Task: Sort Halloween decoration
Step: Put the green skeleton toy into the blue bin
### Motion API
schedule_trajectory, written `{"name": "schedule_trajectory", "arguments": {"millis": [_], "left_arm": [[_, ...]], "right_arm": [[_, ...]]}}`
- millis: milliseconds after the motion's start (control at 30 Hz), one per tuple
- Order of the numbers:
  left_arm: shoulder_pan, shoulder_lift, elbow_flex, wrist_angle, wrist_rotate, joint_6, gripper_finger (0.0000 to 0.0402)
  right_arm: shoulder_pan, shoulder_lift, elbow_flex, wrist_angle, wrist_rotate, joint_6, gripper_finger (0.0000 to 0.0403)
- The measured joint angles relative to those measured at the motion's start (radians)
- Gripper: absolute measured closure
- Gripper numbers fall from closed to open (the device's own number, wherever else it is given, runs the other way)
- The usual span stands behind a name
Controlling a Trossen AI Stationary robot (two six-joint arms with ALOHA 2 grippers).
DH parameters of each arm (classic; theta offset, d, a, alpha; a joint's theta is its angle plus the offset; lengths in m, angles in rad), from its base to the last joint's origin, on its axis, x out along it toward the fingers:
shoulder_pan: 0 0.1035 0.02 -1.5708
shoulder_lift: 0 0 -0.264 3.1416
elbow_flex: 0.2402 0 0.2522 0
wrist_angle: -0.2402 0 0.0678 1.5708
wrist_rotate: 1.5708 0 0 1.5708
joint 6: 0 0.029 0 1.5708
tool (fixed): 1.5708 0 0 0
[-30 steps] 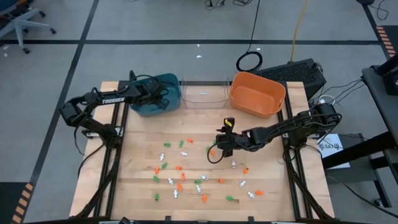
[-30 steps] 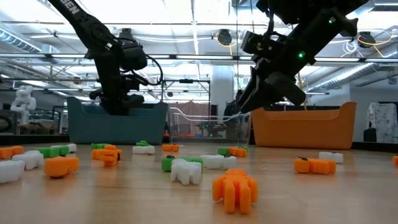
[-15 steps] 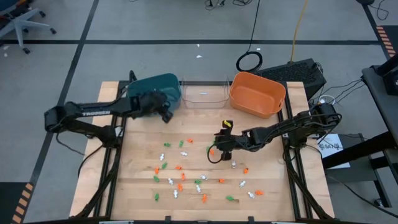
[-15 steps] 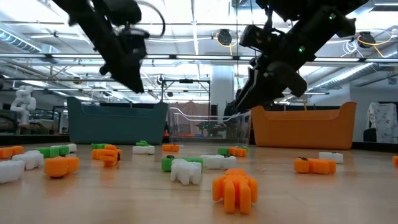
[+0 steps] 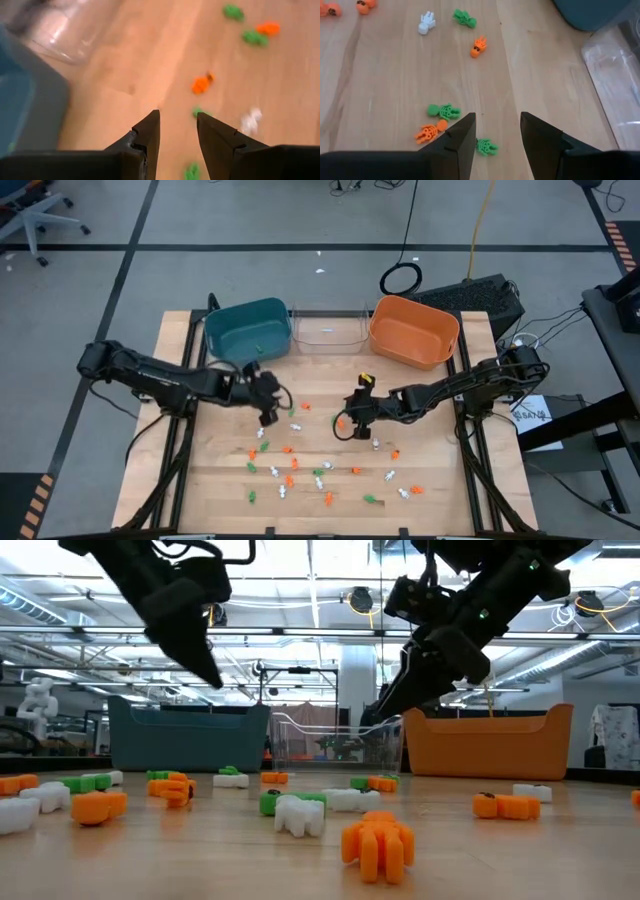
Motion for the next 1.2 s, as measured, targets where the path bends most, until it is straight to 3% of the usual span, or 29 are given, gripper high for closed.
{"name": "schedule_trajectory", "arguments": {"millis": [200, 400, 633, 967, 1200], "left_arm": [[-0.094, 0.036, 0.0, -0.125, 0.025, -0.002, 0.0274], [-0.123, 0.04, -0.006, -0.131, 0.045, 0.005, 0.0274], [-0.123, 0.04, -0.097, -0.07, 0.16, -0.009, 0.0274], [-0.107, 0.046, -0.18, 0.034, 0.158, 0.006, 0.0274], [-0.056, 0.046, -0.218, 0.057, 0.131, 0.043, 0.0274]], "right_arm": [[0.015, 0.0, 0.0, -0.052, -0.006, 0.018, 0.0264], [0.03, 0.0, 0.0, -0.08, -0.015, 0.019, 0.0264], [0.031, 0.0, 0.0, -0.079, -0.052, 0.036, 0.0264], [0.031, 0.0, 0.0, -0.097, -0.055, -0.014, 0.0263], [0.024, 0.0, 0.0, -0.11, -0.133, -0.073, 0.0242]]}}
